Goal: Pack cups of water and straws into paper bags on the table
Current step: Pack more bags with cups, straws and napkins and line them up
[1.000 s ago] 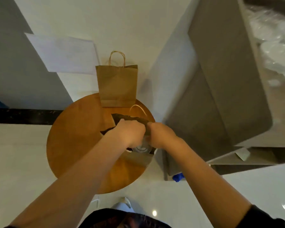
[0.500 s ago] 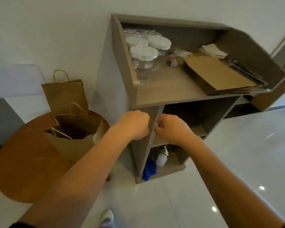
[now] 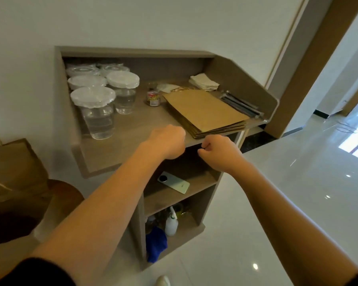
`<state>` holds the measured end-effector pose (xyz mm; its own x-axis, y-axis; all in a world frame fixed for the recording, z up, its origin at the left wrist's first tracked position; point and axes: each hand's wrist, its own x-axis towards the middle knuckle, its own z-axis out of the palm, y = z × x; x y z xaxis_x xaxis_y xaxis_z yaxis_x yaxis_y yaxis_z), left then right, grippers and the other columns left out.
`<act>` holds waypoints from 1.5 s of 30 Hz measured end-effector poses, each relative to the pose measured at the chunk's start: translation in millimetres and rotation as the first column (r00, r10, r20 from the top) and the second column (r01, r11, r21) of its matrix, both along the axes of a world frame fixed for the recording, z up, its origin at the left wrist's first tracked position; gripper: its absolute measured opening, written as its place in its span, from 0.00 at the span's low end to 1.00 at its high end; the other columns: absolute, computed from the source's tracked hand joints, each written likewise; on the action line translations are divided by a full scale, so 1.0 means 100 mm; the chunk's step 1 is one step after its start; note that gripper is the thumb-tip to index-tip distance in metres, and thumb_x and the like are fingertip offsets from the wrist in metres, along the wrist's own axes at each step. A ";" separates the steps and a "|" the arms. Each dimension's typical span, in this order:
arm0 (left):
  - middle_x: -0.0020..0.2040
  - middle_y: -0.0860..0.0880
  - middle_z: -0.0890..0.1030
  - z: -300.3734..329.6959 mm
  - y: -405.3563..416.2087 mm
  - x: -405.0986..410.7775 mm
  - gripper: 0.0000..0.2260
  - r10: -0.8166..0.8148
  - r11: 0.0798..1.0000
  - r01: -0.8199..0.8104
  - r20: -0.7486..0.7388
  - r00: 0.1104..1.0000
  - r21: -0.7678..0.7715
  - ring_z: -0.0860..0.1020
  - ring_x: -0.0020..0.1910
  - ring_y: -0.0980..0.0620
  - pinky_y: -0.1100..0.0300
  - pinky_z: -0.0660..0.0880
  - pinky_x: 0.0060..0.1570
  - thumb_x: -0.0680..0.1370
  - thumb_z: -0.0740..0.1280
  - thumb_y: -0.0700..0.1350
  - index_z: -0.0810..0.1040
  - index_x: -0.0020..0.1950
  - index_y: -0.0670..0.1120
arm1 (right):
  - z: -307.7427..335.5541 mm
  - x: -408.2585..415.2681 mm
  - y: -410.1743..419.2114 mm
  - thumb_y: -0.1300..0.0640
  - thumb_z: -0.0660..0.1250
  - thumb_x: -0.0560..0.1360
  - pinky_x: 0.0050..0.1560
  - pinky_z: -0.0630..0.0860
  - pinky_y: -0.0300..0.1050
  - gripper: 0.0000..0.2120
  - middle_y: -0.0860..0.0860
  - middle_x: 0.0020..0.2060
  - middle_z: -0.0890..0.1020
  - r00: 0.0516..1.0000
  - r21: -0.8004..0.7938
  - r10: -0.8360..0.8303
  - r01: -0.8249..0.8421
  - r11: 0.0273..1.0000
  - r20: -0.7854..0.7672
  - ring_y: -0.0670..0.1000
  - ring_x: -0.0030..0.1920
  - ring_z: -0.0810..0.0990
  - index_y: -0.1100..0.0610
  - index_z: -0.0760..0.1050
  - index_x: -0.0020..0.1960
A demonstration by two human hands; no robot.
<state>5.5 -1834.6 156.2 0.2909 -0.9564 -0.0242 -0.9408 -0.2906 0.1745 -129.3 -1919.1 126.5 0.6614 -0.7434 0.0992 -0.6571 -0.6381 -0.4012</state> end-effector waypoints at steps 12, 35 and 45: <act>0.43 0.50 0.75 0.22 -1.80 0.71 0.04 -0.018 0.986 0.022 0.028 0.999 -0.163 0.74 0.41 0.50 0.57 0.67 0.34 0.79 0.59 0.46 0.73 0.47 0.48 | 0.42 0.76 -1.70 0.52 0.63 0.75 0.45 0.78 0.45 0.05 0.49 0.43 0.79 0.997 -0.070 -0.053 0.057 0.996 0.062 0.48 0.43 0.78 0.52 0.76 0.49; 0.52 0.44 0.79 0.03 -4.41 1.35 0.08 0.202 0.951 -0.264 -0.319 0.926 -0.162 0.77 0.50 0.45 0.55 0.74 0.46 0.78 0.62 0.39 0.78 0.53 0.43 | -0.02 2.03 -4.75 0.60 0.62 0.78 0.55 0.74 0.53 0.11 0.57 0.57 0.76 0.998 -0.102 0.042 -0.047 0.994 -0.048 0.59 0.58 0.74 0.58 0.77 0.58; 0.48 0.42 0.79 -0.03 -4.54 1.45 0.07 0.217 0.955 -0.272 -0.349 0.912 -0.116 0.77 0.48 0.44 0.52 0.76 0.48 0.77 0.62 0.38 0.79 0.50 0.41 | -0.06 2.04 -4.92 0.58 0.57 0.80 0.60 0.72 0.59 0.13 0.59 0.57 0.78 0.991 0.019 0.126 -0.126 0.992 -0.034 0.61 0.57 0.74 0.60 0.77 0.58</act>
<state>151.0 -2288.8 153.5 0.5177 -0.8554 -0.0133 -0.7251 -0.4470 0.5239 75.1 -2411.5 120.8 0.7527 -0.6554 0.0622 -0.5860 -0.7100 -0.3905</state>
